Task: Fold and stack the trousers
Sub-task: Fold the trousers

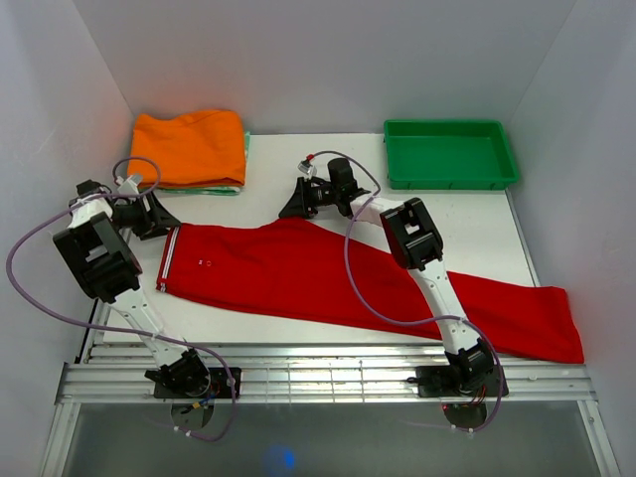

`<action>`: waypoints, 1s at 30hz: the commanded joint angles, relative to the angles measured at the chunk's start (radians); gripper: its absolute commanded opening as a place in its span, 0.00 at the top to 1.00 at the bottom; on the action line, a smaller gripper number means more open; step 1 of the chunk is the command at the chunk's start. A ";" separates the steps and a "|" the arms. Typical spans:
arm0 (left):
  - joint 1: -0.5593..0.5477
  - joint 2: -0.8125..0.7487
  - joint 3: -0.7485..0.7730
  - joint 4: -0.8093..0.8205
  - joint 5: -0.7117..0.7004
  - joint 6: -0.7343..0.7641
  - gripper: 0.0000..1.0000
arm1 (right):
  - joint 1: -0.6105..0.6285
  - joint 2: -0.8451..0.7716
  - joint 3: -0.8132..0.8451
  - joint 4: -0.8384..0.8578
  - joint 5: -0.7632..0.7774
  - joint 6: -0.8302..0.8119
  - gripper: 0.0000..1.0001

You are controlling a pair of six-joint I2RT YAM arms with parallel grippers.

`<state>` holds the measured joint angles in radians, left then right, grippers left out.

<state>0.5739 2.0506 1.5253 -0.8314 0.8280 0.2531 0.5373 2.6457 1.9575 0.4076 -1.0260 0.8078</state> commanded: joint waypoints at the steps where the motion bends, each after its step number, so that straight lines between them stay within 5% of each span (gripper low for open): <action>1: -0.002 0.009 0.009 0.006 0.069 -0.015 0.32 | 0.006 0.023 0.015 0.065 -0.020 0.030 0.46; 6: -0.002 0.002 -0.007 0.003 0.152 -0.017 0.51 | 0.006 0.026 0.012 0.085 -0.016 0.048 0.53; 10: -0.002 -0.020 -0.043 -0.020 0.165 -0.014 0.96 | 0.007 0.020 0.006 0.097 -0.006 0.054 0.72; 11: 0.000 -0.029 -0.054 -0.020 0.149 -0.008 1.00 | 0.006 0.019 0.006 0.097 -0.003 0.054 0.77; 14: 0.018 -0.069 -0.109 0.003 0.082 -0.002 1.00 | 0.003 0.014 0.009 0.099 0.003 0.053 0.92; 30: 0.118 -0.124 -0.157 0.232 -0.108 0.072 1.00 | -0.010 -0.018 -0.003 0.039 0.030 -0.044 0.92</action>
<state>0.6643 1.9728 1.3304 -0.7158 0.8268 0.2840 0.5537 2.6659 1.9484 0.4610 -1.0039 0.8268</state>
